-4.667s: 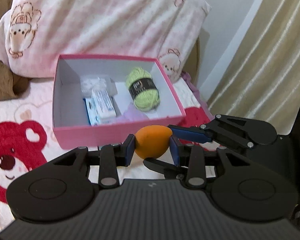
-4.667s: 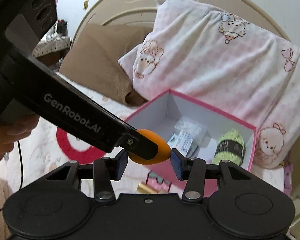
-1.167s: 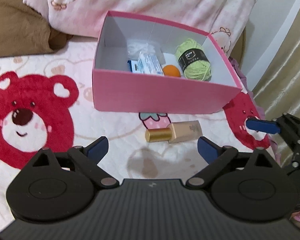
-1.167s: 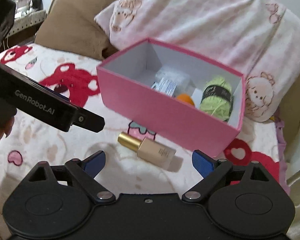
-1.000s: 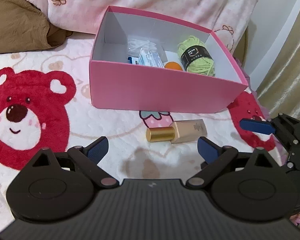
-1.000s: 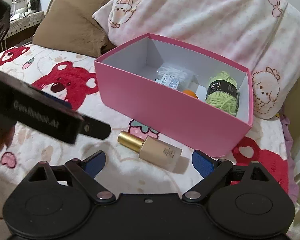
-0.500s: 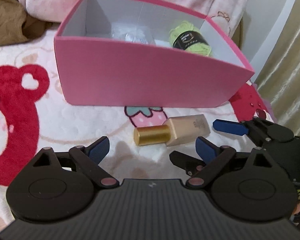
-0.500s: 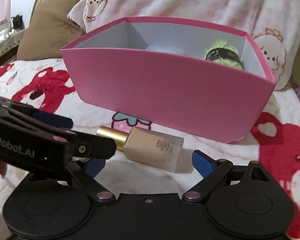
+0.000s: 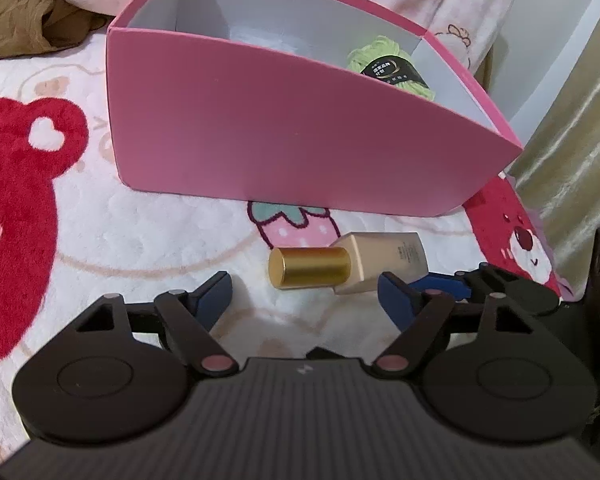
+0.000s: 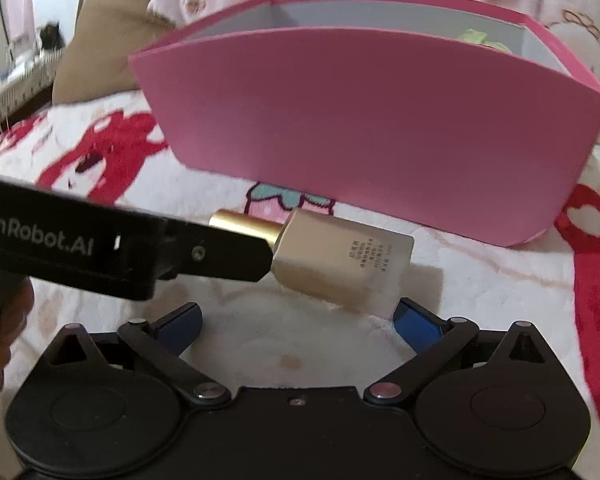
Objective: Organize objects
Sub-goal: 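Move the left tool to the gold-capped foundation bottle, then close the left tool around the foundation bottle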
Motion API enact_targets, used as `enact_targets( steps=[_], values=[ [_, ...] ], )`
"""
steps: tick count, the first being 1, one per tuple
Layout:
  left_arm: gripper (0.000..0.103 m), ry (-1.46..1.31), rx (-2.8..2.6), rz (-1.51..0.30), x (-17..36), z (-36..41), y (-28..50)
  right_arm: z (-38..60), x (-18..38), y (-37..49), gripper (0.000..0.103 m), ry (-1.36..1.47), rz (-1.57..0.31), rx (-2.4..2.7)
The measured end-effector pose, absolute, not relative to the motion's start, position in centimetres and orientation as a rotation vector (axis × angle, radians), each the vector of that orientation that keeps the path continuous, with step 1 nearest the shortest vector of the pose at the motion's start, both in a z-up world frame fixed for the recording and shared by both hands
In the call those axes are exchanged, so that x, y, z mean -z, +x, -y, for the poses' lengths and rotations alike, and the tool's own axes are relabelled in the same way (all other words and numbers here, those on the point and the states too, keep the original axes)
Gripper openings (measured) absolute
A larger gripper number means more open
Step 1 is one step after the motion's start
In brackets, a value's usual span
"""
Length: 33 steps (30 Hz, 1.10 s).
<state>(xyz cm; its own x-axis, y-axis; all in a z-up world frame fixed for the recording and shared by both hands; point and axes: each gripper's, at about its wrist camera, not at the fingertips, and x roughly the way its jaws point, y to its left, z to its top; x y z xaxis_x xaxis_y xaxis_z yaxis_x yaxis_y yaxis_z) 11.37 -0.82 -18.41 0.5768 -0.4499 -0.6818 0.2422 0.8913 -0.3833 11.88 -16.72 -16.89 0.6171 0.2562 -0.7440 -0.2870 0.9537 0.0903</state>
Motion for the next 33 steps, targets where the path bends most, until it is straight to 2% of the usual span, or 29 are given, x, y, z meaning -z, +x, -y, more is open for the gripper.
enact_targets(
  steps=[4, 8, 10, 13, 17, 19, 33],
  values=[
    [0.077, -0.287, 0.435, -0.855, 18.2, 0.4, 11.4, 17.2, 16.3, 12.1, 0.102, 0.009, -0.875, -0.300],
    [0.066, -0.318, 0.443, -0.877, 18.3, 0.1, 11.9, 17.7, 15.5, 11.6, 0.093, 0.061, -0.839, -0.238],
    [0.063, -0.339, 0.437, -0.889, 18.4, -0.1, 12.2, 17.8, 15.5, 11.5, 0.092, 0.058, -0.826, -0.236],
    [0.061, -0.395, 0.457, -0.891, 18.5, -0.5, 12.8, 17.7, 15.6, 11.7, 0.085, 0.043, -0.819, -0.238],
    [0.052, -0.404, 0.482, -0.908, 19.1, -0.3, 13.2, 17.4, 15.6, 12.5, 0.077, 0.003, -0.813, -0.219],
    [0.052, -0.382, 0.482, -0.901, 19.3, -0.1, 13.2, 17.5, 15.6, 12.9, 0.072, -0.015, -0.815, -0.199],
    [0.052, -0.409, 0.512, -0.913, 18.2, -0.5, 13.1, 15.9, 15.6, 13.0, 0.071, -0.127, -0.809, -0.165]
  ],
)
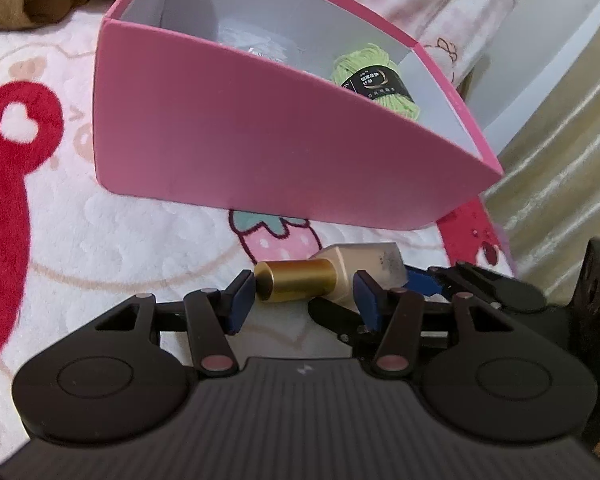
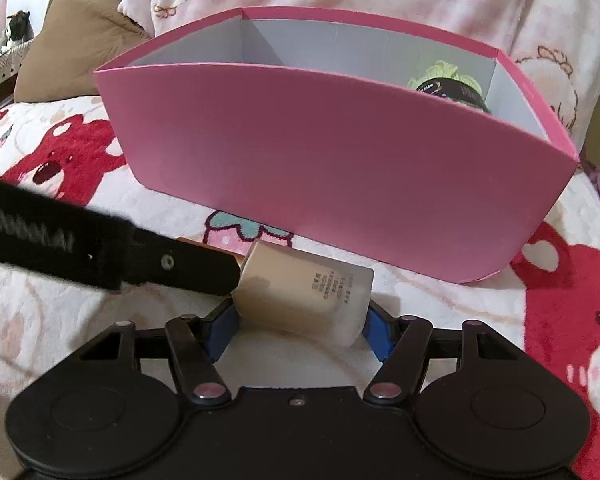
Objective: Organize objects
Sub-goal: 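Close the left tool around the foundation bottle, then lift the bottle with the left tool and carry it over the pink box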
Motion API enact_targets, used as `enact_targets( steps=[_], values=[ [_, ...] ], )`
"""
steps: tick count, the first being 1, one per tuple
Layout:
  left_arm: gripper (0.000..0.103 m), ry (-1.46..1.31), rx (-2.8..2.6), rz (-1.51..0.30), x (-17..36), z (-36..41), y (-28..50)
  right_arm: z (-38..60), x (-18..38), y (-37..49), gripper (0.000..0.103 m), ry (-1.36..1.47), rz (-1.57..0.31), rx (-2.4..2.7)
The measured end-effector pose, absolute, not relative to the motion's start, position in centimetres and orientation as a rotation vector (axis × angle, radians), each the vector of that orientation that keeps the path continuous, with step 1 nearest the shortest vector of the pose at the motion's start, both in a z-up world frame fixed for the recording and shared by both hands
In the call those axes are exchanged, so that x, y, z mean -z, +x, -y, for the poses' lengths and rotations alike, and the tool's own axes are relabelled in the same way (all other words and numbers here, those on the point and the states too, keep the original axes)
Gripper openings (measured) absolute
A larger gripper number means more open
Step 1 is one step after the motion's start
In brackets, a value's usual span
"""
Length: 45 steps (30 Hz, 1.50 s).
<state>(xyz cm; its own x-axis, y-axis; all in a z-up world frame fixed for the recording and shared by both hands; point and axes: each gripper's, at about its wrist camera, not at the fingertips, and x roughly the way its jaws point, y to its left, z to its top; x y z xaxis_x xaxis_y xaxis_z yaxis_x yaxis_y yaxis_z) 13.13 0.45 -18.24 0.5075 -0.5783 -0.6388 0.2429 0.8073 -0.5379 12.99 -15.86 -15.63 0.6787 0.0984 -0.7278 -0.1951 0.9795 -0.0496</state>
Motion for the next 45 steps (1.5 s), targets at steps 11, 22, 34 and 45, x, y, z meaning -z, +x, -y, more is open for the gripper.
enact_targets(
  steps=[11, 22, 34, 45],
  values=[
    [0.051, -0.352, 0.539, -0.887, 15.4, -0.5, 11.3, 15.8, 13.4, 11.6, 0.071, -0.143, -0.771, -0.163],
    [0.051, -0.275, 0.576, -0.871, 12.3, -0.8, 8.1, 15.0, 9.9, 8.8, 0.071, -0.186, -0.780, -0.206],
    [0.051, -0.253, 0.540, -0.828, 7.5, -1.3, 5.8, 14.1, 5.6, 7.1, 0.071, -0.223, -0.695, -0.239],
    [0.051, -0.232, 0.493, -0.824, 3.5, -1.1, 8.9, 14.2, 2.0, 10.3, 0.071, -0.249, -0.661, -0.256]
  ],
)
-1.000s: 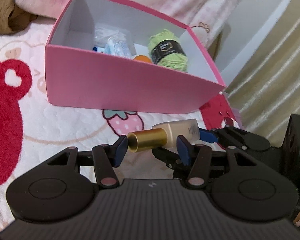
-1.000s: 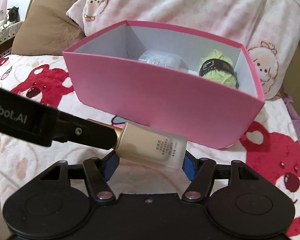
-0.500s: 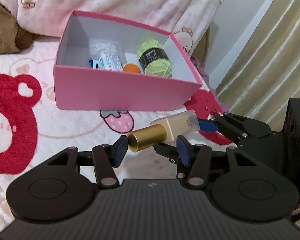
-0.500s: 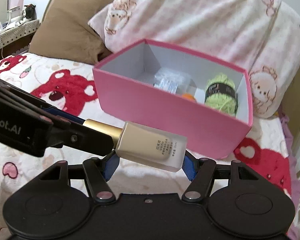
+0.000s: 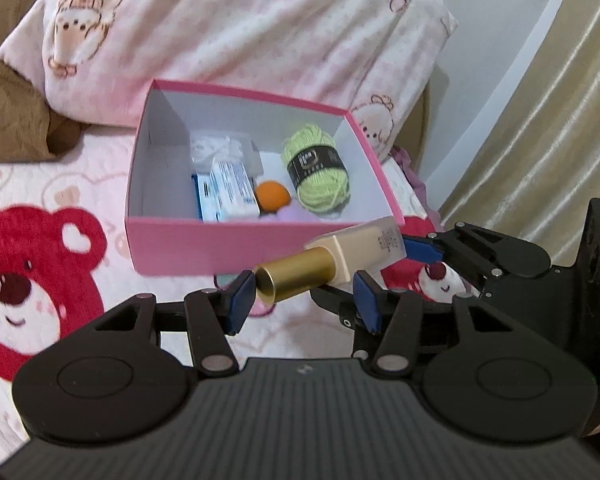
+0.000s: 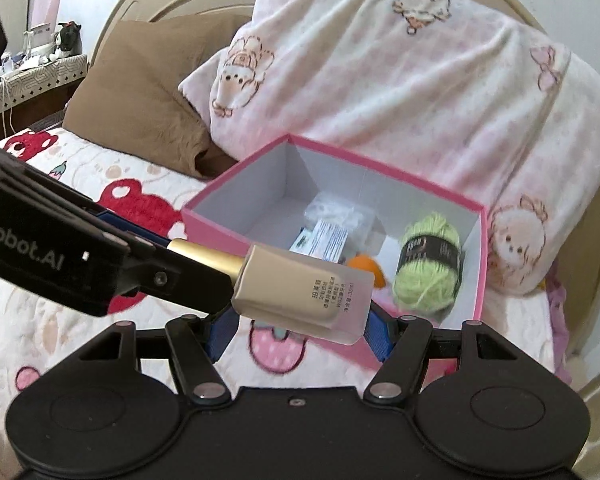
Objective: Organize objects
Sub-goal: 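Lift the bottle with the left tool and carry it over the pink box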
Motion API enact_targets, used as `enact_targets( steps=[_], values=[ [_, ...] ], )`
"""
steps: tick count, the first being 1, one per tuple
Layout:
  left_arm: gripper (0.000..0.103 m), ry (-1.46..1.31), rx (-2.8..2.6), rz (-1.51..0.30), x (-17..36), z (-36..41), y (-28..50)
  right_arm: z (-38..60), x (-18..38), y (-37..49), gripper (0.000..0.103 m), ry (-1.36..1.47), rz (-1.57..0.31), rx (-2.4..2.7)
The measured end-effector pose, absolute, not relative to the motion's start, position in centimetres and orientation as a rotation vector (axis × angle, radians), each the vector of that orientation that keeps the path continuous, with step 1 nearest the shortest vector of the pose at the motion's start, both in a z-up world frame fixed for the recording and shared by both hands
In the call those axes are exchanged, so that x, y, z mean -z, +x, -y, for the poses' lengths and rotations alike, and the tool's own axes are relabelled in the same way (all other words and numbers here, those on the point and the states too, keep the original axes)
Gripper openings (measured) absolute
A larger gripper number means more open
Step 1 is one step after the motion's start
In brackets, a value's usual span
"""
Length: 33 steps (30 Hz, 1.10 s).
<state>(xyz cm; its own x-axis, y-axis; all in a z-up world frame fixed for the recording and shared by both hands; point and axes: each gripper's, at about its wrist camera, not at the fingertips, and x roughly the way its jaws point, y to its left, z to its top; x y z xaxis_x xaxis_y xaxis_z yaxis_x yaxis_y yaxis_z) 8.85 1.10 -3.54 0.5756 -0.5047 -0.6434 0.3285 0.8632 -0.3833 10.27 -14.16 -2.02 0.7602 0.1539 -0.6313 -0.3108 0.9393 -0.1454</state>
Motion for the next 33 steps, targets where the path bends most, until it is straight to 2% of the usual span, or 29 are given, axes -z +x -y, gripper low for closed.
enact_targets(
  steps=[7, 14, 24, 33],
  values=[
    [0.051, -0.247, 0.461, -0.825, 1.7, -1.0, 12.9, 14.9, 0.1, 14.4, 0.071, -0.249, -0.663, -0.268],
    [0.051, -0.257, 0.443, -0.889, 2.0, -1.1, 18.8, 15.3, -0.1, 20.2, 0.071, -0.263, -0.727, -0.297],
    [0.052, -0.260, 0.316, -0.988, 4.9, 0.1, 28.2, 16.8, 3.0, 30.1, 0.070, -0.160, -0.859, -0.335],
    [0.053, -0.261, 0.264, -1.057, 7.2, 0.5, 33.4, 17.8, 5.7, 35.5, 0.070, -0.069, -0.956, -0.350]
  ],
)
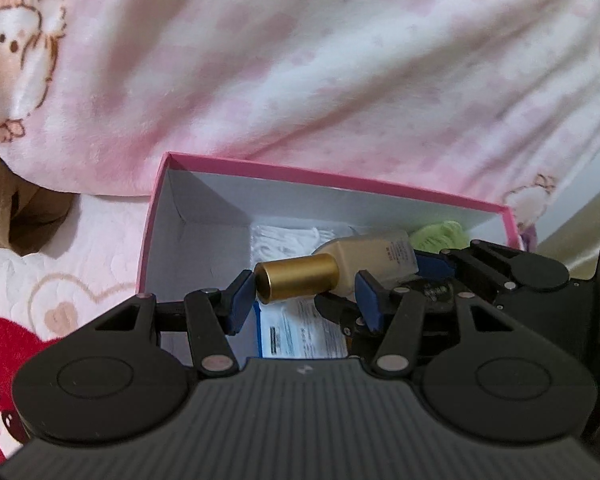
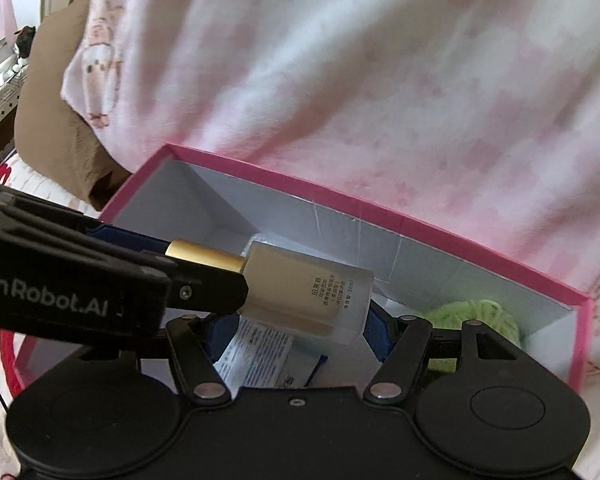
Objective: Organize objects
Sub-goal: 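Lift the bottle with the left tool and carry it over the pink box, then lower the bottle into the pink box and open the left tool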
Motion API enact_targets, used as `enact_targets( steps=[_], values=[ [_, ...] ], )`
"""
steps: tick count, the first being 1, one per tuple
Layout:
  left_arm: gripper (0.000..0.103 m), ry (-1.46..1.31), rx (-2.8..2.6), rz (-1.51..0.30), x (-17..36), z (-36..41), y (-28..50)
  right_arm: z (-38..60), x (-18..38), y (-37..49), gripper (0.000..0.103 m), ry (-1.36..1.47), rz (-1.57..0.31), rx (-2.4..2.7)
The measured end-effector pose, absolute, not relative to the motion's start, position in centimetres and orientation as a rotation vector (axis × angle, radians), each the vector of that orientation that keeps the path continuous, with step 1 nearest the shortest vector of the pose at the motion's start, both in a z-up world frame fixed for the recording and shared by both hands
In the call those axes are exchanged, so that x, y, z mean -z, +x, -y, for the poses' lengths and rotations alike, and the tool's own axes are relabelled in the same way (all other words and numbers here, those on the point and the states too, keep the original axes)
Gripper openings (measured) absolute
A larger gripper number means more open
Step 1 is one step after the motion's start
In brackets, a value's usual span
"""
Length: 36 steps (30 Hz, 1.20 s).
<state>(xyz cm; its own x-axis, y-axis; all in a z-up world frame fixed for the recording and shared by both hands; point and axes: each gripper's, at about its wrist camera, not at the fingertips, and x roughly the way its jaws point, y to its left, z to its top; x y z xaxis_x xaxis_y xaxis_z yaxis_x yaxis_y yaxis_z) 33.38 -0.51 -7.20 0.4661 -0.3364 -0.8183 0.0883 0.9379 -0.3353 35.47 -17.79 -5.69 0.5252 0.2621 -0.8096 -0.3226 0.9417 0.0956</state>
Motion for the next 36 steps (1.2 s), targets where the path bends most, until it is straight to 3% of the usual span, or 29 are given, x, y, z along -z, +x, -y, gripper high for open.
enact_targets(
  steps=[19, 23, 27, 29, 36],
  values=[
    [0.053, -0.255, 0.210, -1.014, 8.7, 1.1, 35.1, 19.6, 7.2, 36.4, 0.073, 0.051, -0.986, -0.423],
    [0.051, -0.234, 0.194, -0.985, 8.8, 1.3, 34.9, 19.2, 7.0, 35.8, 0.058, 0.002, -0.973, -0.399],
    [0.051, -0.199, 0.172, -0.940, 8.2, 1.7, 34.5, 18.7, 6.9, 35.4, 0.051, -0.021, -0.959, -0.367],
    [0.050, -0.196, 0.183, -0.927, 7.8, 1.8, 34.4, 18.5, 6.9, 35.3, 0.039, -0.018, -0.948, -0.364],
    [0.051, -0.195, 0.188, -0.932, 6.7, 1.9, 33.8, 17.6, 6.4, 34.5, 0.038, -0.030, -0.930, -0.364]
  ],
)
